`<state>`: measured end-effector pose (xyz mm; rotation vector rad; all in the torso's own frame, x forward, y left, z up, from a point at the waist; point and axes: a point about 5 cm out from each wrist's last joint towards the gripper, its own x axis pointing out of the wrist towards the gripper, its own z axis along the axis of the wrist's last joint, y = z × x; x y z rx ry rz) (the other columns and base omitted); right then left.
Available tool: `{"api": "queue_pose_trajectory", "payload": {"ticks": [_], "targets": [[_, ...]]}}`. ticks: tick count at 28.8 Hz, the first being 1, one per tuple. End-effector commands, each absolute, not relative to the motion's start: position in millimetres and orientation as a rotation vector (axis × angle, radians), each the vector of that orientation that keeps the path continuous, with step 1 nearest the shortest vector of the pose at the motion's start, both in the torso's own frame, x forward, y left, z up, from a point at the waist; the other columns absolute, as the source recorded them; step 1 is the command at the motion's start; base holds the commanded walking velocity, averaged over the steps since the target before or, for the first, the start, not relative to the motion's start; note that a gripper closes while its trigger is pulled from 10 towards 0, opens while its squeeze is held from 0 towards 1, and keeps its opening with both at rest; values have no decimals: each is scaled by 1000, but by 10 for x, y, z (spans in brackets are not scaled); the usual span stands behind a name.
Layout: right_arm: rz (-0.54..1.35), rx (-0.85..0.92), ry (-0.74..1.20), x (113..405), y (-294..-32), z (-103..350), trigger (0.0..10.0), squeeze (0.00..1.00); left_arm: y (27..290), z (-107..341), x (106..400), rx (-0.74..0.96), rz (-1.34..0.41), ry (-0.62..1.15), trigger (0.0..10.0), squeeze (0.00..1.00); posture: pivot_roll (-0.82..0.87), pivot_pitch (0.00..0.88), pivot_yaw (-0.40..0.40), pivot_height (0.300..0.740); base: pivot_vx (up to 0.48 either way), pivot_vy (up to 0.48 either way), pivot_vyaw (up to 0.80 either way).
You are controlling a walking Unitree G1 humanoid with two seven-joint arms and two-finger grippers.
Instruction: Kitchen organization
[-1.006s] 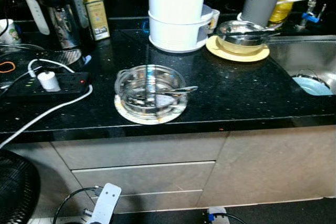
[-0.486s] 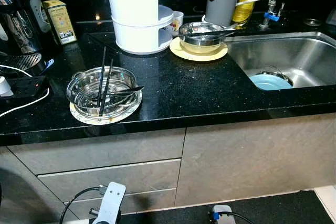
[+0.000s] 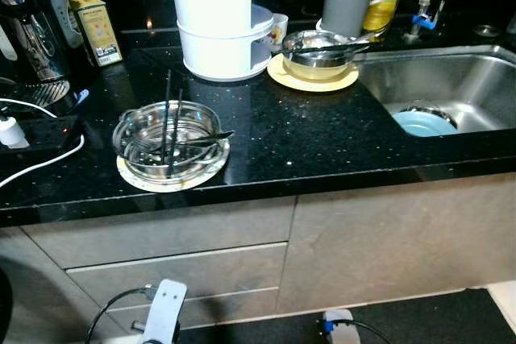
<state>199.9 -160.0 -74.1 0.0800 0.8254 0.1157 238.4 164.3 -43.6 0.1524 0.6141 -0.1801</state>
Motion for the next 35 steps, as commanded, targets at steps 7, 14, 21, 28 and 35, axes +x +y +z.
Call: {"api": "queue_pose_trajectory", "payload": {"ticks": [7,14,21,28,35], "targets": [[119,88,865,1904,-1543,-800,10000,0,1658,-494,2314,161,-193,650,10000,0,-58,135,15,740,0,0,0],[115,87,875,1867,-1540,-819,10000,0,1663,-480,2332,157,-190,641,10000,0,-59,130,16,740,0,0,0],[122,66,880,1840,-1573,-829,10000,0,1642,-489,2329,131,-164,645,10000,0,-66,115,4,740,0,0,0],[129,50,871,1865,-1615,-813,10000,0,1621,-486,2338,170,-183,642,10000,0,-73,103,-5,740,0,-252,0],[147,38,856,1905,-1614,-790,10000,0,1649,-479,2349,123,-123,635,10000,0,-75,99,-11,740,0,-107,0]]}}
